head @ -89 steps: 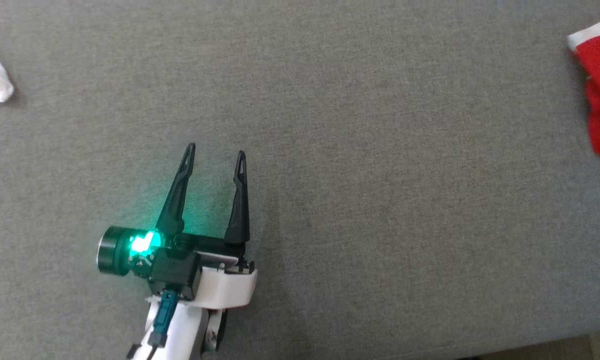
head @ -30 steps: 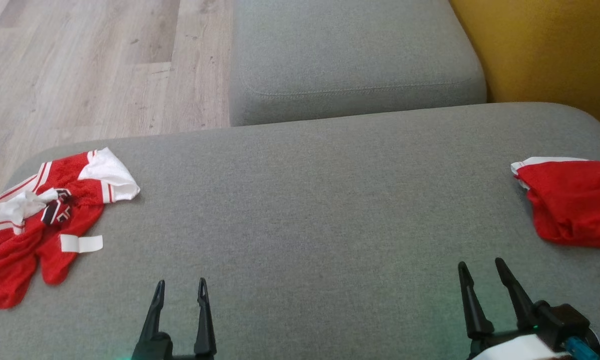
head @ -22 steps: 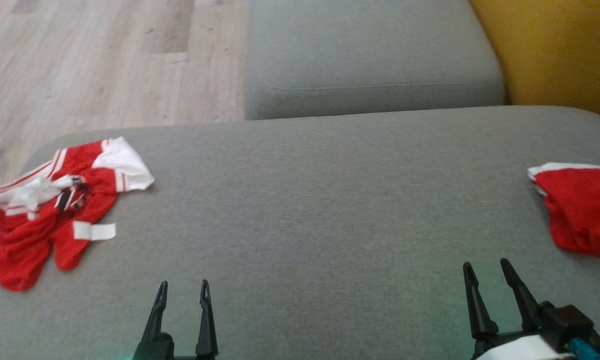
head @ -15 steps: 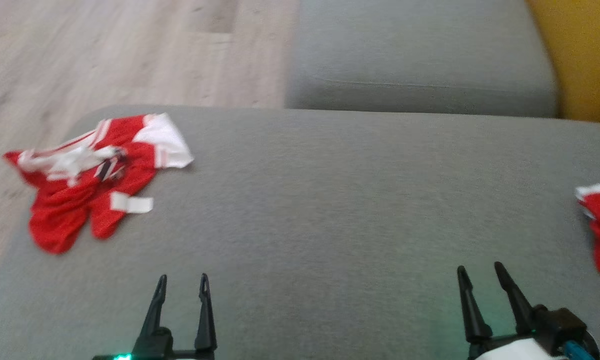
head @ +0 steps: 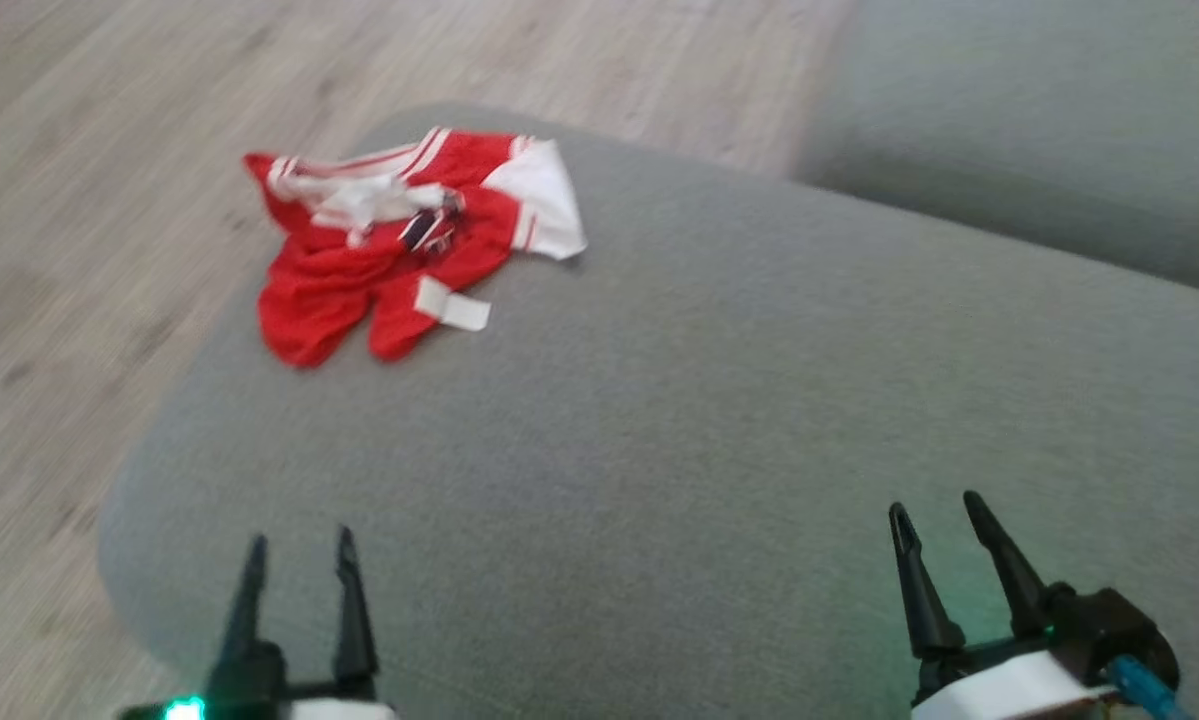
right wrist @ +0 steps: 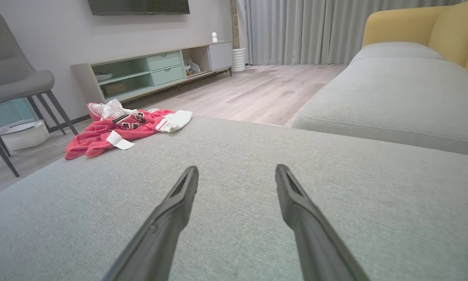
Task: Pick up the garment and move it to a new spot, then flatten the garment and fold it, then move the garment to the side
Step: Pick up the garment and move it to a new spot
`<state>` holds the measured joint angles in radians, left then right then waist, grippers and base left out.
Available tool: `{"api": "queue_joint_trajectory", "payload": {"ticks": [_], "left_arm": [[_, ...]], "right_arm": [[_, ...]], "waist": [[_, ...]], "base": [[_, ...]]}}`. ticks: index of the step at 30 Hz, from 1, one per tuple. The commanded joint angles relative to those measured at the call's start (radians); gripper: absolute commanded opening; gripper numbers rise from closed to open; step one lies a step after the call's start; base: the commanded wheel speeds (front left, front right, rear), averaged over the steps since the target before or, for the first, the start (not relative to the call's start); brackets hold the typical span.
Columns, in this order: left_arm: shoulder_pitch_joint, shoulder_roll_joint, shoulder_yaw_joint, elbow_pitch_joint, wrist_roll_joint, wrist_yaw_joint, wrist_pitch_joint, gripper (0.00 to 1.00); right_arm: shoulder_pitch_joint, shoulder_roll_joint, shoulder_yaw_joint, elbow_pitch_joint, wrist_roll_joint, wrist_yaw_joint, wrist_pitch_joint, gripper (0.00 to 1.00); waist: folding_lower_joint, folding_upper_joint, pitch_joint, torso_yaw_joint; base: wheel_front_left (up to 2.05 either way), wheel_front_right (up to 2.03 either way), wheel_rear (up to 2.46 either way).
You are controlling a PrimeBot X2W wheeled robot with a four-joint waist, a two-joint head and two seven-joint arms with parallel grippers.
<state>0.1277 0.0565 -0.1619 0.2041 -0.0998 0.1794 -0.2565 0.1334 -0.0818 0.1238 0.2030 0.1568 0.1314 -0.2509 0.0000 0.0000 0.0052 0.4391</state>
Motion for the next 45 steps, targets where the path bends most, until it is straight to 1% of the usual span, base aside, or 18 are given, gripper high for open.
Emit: {"api": "queue_joint_trajectory", "payload": {"ticks": [1, 6, 10, 11, 12, 14, 18, 20, 23, 25, 29, 30, 31, 33, 37, 41, 43, 45], "left_arm": [[-0.064, 0.000, 0.044, -0.046, 0.010, -0.002, -0.005, 1.00], [-0.218, 0.030, 0.114, -0.094, 0.018, -0.022, -0.005, 1.00], [-0.426, 0.077, 0.146, -0.067, 0.030, -0.065, -0.005, 1.00], [-0.485, 0.089, 0.148, -0.032, 0.031, -0.079, -0.005, 1.00], [-0.612, 0.112, 0.137, 0.071, 0.039, -0.106, -0.005, 1.00], [-0.746, 0.131, 0.123, 0.193, 0.053, -0.120, 0.023, 1.00], [-0.999, 0.172, 0.099, 0.415, 0.073, -0.155, 0.127, 1.00], [-1.096, 0.194, 0.104, 0.518, 0.073, -0.161, 0.179, 1.00], [-1.202, 0.223, 0.116, 0.671, 0.068, -0.153, 0.267, 1.00], [-1.246, 0.235, 0.126, 0.769, 0.054, -0.163, 0.325, 1.00], [-1.267, 0.252, 0.119, 0.937, 0.054, -0.161, 0.422, 1.00], [-1.264, 0.246, 0.122, 0.969, 0.044, -0.174, 0.442, 0.55], [-1.262, 0.238, 0.130, 0.997, 0.028, -0.189, 0.461, 0.00], [-1.265, 0.245, 0.130, 1.014, 0.023, -0.199, 0.449, 0.00], [-1.297, 0.264, 0.113, 0.990, 0.036, -0.192, 0.322, 0.00], [-1.347, 0.305, 0.078, 0.957, 0.070, -0.190, 0.191, 0.00], [-1.375, 0.314, 0.053, 0.941, 0.092, -0.193, 0.148, 0.00], [-1.391, 0.317, 0.038, 0.931, 0.105, -0.193, 0.131, 0.00]], "right_arm": [[-0.046, -0.024, 0.017, -0.038, -0.010, -0.001, -0.011, 1.00], [-0.090, -0.091, 0.005, -0.063, -0.023, -0.001, -0.011, 1.00], [-0.133, -0.170, 0.006, -0.080, -0.032, -0.001, -0.011, 1.00], [-0.145, -0.190, 0.006, -0.085, -0.033, -0.001, -0.011, 1.00], [-0.168, -0.229, 0.007, -0.093, -0.035, -0.001, -0.011, 1.00], [-0.185, -0.266, 0.011, -0.103, -0.036, -0.001, -0.011, 1.00], [-0.228, -0.338, 0.034, -0.125, -0.039, -0.001, -0.011, 1.00], [-0.249, -0.362, 0.031, -0.136, -0.035, -0.001, -0.011, 1.00], [-0.268, -0.387, 0.014, -0.157, -0.028, -0.001, -0.011, 1.00], [-0.272, -0.397, 0.010, -0.167, -0.025, -0.001, -0.011, 1.00], [-0.274, -0.403, 0.005, -0.176, -0.025, -0.001, -0.011, 1.00], [-0.273, -0.401, 0.003, -0.176, -0.026, -0.001, -0.011, 1.00], [-0.272, -0.399, 0.002, -0.175, -0.025, -0.001, -0.011, 1.00], [-0.275, -0.394, 0.003, -0.173, -0.027, -0.001, -0.011, 1.00], [-0.297, -0.371, 0.012, -0.160, -0.027, -0.001, -0.011, 1.00], [-0.318, -0.330, 0.038, -0.135, -0.022, -0.001, -0.011, 1.00], [-0.319, -0.302, 0.046, -0.121, -0.018, -0.001, -0.011, 1.00], [-0.316, -0.288, 0.049, -0.115, -0.017, -0.001, -0.011, 1.00]], "waist": [[0.0000, 0.0000, 0.054, 0.035], [0.0000, 0.0000, 0.184, 0.034], [0.0000, 0.0000, 0.295, 0.018], [0.0000, 0.0000, 0.323, 0.012], [0.0000, 0.0000, 0.369, 0.002], [0.0000, 0.0000, 0.411, -0.010], [0.0000, 0.0000, 0.489, -0.055], [0.0000, 0.0000, 0.520, -0.081], [0.0000, 0.0000, 0.566, -0.114], [0.0000, 0.0000, 0.591, -0.135], [0.0000, 0.0000, 0.623, -0.166], [0.0000, 0.0000, 0.624, -0.168], [0.0000, 0.0000, 0.625, -0.170], [0.0000, 0.0000, 0.627, -0.173], [0.0000, 0.0000, 0.595, -0.171], [0.0000, 0.0000, 0.510, -0.188], [0.0000, 0.0000, 0.456, -0.202], [0.0000, 0.0000, 0.428, -0.210]], "base": [[0.00, 0.00, 0.00], [0.00, 0.00, 0.00], [0.00, 0.00, 0.00], [0.00, 0.00, 0.00], [0.00, 0.00, 0.00], [0.00, 0.00, 0.00], [0.00, 0.00, 0.00], [0.00, 0.00, 0.00], [0.00, 0.00, 0.00], [0.00, 0.00, 0.00], [0.00, 0.00, 0.00], [0.00, 0.00, 0.00], [0.00, 0.00, 0.00], [0.00, 0.00, 0.00], [0.00, 0.00, 0.00], [0.00, 0.00, 0.00], [0.00, 0.00, 0.00], [0.00, 0.00, 0.00]]}}
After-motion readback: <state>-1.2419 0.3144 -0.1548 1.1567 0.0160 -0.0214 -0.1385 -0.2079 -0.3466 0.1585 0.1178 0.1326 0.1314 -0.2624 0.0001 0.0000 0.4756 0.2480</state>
